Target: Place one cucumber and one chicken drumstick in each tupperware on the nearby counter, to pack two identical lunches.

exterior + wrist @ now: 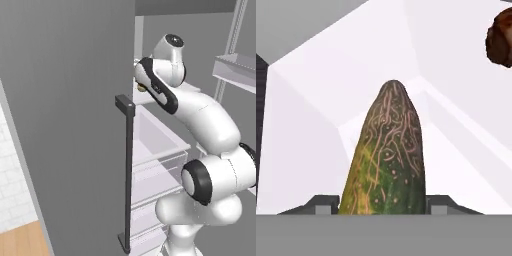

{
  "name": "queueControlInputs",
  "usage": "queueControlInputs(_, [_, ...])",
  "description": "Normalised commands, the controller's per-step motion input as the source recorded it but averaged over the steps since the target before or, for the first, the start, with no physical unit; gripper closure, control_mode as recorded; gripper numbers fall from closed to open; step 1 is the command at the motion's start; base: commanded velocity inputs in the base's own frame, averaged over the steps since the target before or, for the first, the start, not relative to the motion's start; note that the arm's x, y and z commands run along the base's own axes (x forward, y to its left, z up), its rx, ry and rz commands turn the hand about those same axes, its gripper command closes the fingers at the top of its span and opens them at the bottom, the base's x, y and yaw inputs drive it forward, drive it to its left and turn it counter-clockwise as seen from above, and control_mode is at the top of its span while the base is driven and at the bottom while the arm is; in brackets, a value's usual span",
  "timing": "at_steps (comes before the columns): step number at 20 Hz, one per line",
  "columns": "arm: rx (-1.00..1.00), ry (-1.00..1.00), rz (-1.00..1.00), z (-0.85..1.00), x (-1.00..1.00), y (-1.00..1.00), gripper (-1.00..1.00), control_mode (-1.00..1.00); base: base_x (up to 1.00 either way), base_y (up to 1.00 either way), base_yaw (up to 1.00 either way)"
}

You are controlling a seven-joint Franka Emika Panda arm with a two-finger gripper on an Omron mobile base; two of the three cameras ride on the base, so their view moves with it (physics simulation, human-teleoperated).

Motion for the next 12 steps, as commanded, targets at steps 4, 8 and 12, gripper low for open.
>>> queueControlInputs(4, [0.14, -0.47, 0.01, 0.25, -1.00, -0.54, 1.00, -1.00, 0.00, 0.00, 0.00])
queueControlInputs(8, [0.11, -0.29, 0.00, 0.24, -1.00, -0.69, 1.00, -1.00, 0.00, 0.00, 0.00])
queueControlInputs(12, [0.00, -0.13, 0.00, 0.00, -1.00, -0.63, 1.00, -1.00, 0.00, 0.00, 0.00])
